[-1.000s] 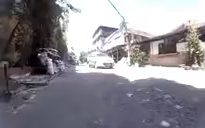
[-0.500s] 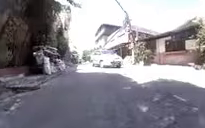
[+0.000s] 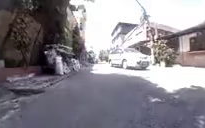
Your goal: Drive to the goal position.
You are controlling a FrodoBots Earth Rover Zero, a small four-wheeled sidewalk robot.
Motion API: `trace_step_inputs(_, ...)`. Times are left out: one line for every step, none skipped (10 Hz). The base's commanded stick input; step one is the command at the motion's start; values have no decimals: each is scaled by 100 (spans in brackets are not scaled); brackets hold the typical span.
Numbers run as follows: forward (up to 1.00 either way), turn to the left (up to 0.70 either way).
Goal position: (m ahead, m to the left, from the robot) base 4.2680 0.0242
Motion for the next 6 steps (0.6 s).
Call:
trace_step_inputs(100, 0)
trace_step_inputs(100, 0)
trace_step_inputs(100, 0)
trace_step_inputs(100, 0)
trace_step_inputs(100, 0)
trace_step_inputs(100, 0)
